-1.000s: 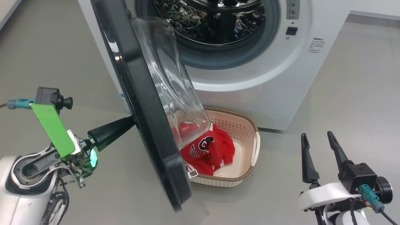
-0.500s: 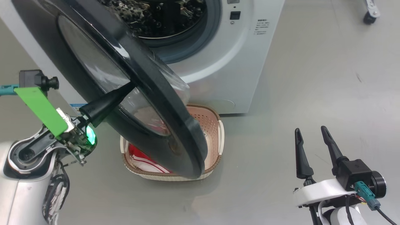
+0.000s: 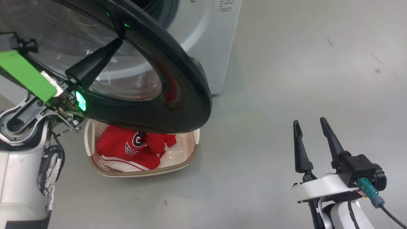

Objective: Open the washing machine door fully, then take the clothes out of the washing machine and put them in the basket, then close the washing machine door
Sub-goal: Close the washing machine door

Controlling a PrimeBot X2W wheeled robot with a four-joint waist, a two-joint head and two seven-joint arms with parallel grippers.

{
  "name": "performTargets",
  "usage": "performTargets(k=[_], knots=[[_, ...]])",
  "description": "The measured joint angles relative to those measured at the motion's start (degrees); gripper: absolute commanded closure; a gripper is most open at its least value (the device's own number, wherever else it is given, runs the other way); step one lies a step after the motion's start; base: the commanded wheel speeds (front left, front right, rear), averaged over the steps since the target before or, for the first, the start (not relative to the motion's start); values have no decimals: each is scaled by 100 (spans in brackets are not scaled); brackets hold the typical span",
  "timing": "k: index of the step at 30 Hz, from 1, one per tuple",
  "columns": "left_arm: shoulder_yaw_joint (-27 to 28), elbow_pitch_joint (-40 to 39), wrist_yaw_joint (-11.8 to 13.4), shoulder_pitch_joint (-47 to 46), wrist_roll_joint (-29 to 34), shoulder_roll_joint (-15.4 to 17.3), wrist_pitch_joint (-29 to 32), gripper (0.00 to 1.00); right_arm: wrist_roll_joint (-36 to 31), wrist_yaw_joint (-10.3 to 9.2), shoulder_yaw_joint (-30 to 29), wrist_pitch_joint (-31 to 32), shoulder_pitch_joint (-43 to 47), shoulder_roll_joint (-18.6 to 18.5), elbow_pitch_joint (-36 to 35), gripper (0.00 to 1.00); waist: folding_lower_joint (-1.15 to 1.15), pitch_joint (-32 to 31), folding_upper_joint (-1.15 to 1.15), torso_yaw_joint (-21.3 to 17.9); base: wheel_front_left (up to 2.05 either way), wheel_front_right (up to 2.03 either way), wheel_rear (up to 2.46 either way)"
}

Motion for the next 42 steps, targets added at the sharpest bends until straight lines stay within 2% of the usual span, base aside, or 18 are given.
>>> performTargets(k=[8,20,34,42], knots=[[176,402,-9,-505,148,-41,-334,100,82,0,59,-52,-128,22,65,0,0,283,0,-366,0,0,0],[448,1006,-133,-934,488,-140,-944,100,91,-1,132,-102,-258,32,198,0,0,406,0,-667,0,0,0],[724,1556,-218,-1436,666,-247,-1526,100,147,-9,170,-145,-404,40,286,0,0,459,0,-690,0,0,0],[573,1647,-260,-1410,612,-439,-1276,100,189,-42,78,-193,-415,42,310,0,0,463,0,-561,0,0,0]])
